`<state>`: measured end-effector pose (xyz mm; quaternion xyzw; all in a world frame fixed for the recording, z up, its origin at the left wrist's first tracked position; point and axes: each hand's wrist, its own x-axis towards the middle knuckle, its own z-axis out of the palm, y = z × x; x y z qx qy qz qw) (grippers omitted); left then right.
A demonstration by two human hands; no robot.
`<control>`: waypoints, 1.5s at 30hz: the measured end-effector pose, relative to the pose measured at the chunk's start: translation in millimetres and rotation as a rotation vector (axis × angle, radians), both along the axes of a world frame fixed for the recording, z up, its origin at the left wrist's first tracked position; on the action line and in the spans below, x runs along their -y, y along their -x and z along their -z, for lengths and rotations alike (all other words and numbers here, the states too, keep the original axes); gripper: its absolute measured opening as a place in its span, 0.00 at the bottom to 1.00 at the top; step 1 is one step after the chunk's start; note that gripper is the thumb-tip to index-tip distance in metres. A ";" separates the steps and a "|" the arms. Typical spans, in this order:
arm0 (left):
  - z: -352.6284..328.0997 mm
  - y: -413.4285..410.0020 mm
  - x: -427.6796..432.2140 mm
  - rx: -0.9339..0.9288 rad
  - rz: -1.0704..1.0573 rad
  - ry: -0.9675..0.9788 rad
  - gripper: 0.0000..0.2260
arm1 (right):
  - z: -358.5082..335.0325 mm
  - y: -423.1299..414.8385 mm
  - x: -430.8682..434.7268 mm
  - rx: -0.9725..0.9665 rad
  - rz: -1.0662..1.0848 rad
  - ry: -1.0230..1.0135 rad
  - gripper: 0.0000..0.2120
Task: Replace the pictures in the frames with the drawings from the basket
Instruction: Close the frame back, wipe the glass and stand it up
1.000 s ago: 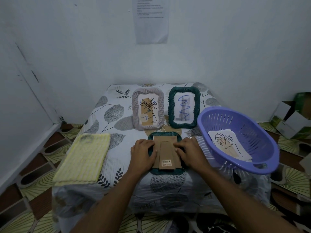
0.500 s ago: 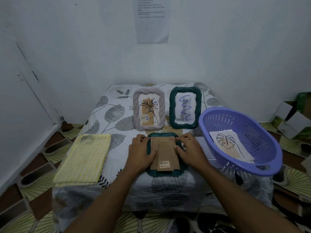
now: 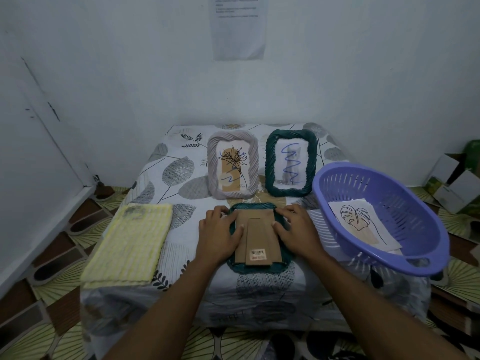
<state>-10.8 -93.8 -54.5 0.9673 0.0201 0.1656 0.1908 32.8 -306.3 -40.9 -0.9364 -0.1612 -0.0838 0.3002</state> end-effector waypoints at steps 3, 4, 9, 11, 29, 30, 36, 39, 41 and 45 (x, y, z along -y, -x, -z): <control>0.8 -0.4 -0.6 -0.006 -0.005 0.007 0.21 | -0.8 -0.1 0.7 -0.007 -0.016 0.019 0.21; 1.1 -0.4 -1.0 -0.009 -0.004 0.007 0.21 | -1.2 -0.1 0.7 -0.009 -0.023 0.030 0.21; 0.0 -0.5 -0.7 -0.023 0.001 0.011 0.22 | -3.0 0.5 -0.4 -0.012 -0.038 0.053 0.21; -0.6 -0.3 -0.6 -0.030 -0.001 0.012 0.22 | -3.2 0.5 -0.4 -0.014 -0.037 0.047 0.20; -16.4 39.1 -14.9 -0.015 0.138 0.207 0.17 | -11.7 31.7 0.9 -0.017 -0.007 -0.052 0.12; -14.5 51.2 -13.6 0.000 0.144 0.210 0.19 | -10.4 42.0 4.1 -0.004 -0.008 -0.055 0.11; -7.9 95.6 -2.8 0.042 0.095 0.247 0.18 | -3.6 90.5 19.0 0.050 0.008 -0.065 0.11; -9.0 101.1 4.3 0.052 0.049 0.274 0.15 | -4.2 100.0 20.5 0.043 0.028 -0.074 0.12; -10.5 100.9 8.1 0.060 0.018 0.291 0.13 | -5.5 102.0 17.8 0.023 0.048 -0.089 0.12; -13.4 100.2 10.9 0.071 -0.016 0.362 0.11 | -8.0 101.7 11.7 -0.037 0.101 -0.149 0.13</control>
